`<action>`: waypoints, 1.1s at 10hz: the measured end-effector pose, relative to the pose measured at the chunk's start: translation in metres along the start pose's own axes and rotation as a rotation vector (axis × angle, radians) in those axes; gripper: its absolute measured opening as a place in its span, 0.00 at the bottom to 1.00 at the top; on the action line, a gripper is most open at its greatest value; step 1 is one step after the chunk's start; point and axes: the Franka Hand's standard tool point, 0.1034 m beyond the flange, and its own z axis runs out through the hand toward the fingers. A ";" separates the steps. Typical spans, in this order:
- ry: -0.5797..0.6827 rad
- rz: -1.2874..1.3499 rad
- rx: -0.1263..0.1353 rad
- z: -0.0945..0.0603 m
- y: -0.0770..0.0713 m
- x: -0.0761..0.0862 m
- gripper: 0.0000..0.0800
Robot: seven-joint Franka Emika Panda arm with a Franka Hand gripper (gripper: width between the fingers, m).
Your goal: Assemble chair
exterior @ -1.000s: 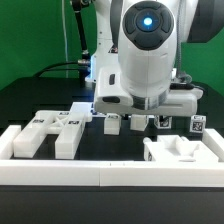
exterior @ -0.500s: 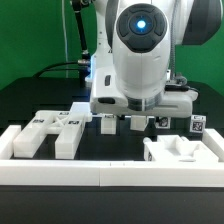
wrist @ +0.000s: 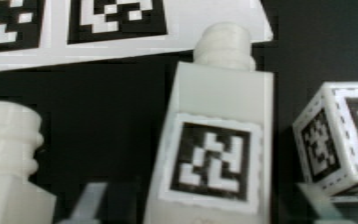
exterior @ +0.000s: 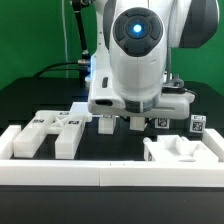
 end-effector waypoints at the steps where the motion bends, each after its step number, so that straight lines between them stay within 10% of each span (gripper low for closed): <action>1: 0.000 0.000 0.000 0.000 0.000 0.000 0.36; 4: 0.008 -0.001 0.004 -0.009 -0.001 0.002 0.36; 11: 0.069 -0.008 0.029 -0.088 -0.008 -0.005 0.36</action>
Offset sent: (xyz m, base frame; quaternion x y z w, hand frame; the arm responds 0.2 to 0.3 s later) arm 0.0189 -0.0005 0.0130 0.0085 -0.0087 -0.0126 0.9998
